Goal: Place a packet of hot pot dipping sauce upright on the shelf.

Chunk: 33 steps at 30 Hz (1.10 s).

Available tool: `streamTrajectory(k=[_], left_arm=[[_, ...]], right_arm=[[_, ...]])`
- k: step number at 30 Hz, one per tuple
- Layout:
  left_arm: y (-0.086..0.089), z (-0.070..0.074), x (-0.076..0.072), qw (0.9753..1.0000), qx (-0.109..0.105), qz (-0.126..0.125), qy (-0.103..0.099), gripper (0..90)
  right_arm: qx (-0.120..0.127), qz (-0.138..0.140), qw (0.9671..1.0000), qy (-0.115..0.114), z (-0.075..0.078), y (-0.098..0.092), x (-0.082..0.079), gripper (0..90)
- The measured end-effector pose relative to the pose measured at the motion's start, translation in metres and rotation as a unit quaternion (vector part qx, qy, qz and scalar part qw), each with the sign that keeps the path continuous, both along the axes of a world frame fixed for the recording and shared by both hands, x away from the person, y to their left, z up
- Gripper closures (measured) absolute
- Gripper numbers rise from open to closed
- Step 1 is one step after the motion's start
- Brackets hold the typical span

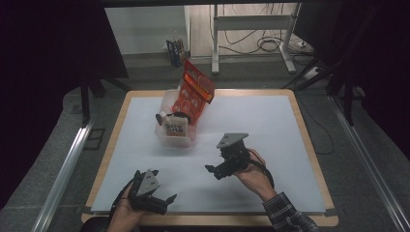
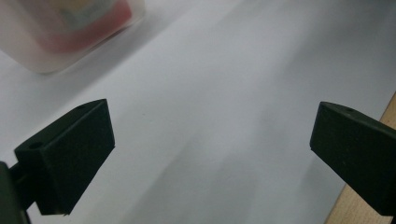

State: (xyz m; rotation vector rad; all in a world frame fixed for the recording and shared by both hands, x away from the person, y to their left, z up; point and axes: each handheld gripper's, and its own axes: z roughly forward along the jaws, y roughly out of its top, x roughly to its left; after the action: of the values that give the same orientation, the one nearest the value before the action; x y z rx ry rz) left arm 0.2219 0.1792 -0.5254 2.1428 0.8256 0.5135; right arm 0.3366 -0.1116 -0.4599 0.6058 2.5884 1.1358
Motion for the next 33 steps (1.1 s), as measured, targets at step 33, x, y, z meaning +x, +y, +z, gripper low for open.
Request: streamTrajectory(k=[33], left_arm=[[0.0,-0.001,0.001,1.0,0.002,-0.001,0.004,0.0]], right_arm=[[-0.004,-0.047,0.9988,-0.012,-0.01,-0.045,-0.014,0.0]])
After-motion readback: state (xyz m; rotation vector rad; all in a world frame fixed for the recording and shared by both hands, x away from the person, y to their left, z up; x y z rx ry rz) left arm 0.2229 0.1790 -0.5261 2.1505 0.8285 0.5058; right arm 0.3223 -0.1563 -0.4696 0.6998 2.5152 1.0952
